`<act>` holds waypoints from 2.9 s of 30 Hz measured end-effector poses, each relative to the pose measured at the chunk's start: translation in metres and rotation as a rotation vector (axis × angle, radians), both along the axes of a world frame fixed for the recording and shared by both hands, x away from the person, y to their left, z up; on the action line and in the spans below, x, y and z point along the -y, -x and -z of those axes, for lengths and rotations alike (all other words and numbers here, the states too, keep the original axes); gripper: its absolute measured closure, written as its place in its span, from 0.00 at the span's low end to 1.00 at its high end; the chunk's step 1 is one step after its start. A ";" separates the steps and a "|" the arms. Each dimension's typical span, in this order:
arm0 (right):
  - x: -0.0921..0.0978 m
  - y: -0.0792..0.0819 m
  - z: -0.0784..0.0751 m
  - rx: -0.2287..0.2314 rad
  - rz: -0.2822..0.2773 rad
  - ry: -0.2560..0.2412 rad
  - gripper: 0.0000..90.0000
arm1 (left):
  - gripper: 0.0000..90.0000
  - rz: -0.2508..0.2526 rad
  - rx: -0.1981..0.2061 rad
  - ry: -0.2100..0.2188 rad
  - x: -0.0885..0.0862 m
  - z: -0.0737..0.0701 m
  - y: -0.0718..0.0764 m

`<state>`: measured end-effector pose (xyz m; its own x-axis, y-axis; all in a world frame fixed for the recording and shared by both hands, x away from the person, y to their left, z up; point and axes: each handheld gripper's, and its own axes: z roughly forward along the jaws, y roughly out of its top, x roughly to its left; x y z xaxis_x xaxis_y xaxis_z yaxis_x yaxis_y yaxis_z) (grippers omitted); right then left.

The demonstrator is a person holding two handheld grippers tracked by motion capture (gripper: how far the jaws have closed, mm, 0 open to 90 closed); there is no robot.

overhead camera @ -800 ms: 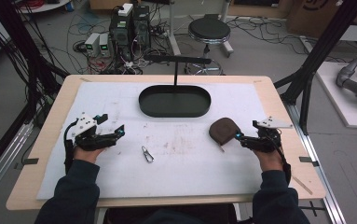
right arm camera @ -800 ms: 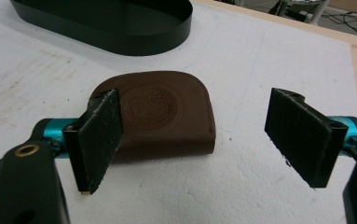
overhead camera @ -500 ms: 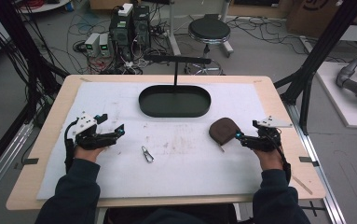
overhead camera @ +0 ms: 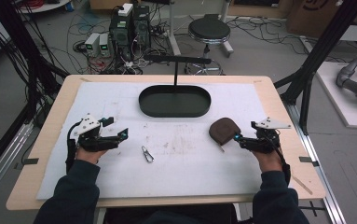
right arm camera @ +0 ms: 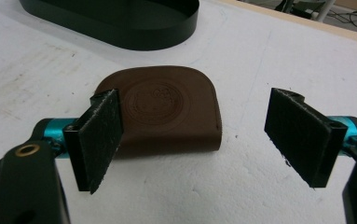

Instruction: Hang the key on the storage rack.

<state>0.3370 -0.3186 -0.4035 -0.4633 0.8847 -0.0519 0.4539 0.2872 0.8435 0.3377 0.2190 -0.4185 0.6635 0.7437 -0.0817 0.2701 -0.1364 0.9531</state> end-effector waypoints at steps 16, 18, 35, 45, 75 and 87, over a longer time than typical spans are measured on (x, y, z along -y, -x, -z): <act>-0.002 -0.004 0.003 -0.012 -0.007 0.008 0.22 | 0.64 0.296 -0.133 -0.115 0.023 0.016 -0.001; -0.002 -0.004 0.002 -0.011 -0.010 0.012 0.22 | 0.65 0.324 -0.144 -0.138 0.028 0.019 -0.001; -0.004 -0.004 0.002 -0.012 -0.018 0.018 0.22 | 0.85 0.408 -0.210 -0.192 0.048 0.024 -0.007; -0.003 -0.005 0.003 -0.016 -0.016 0.011 0.22 | 0.90 0.395 -0.246 -0.276 0.049 0.028 -0.005; -0.002 -0.005 0.002 -0.018 -0.012 0.005 0.22 | 0.97 0.381 -0.258 -0.248 0.046 0.029 -0.004; -0.002 -0.007 0.003 -0.016 -0.011 0.002 0.22 | 0.98 0.308 -0.218 -0.003 0.025 0.019 -0.006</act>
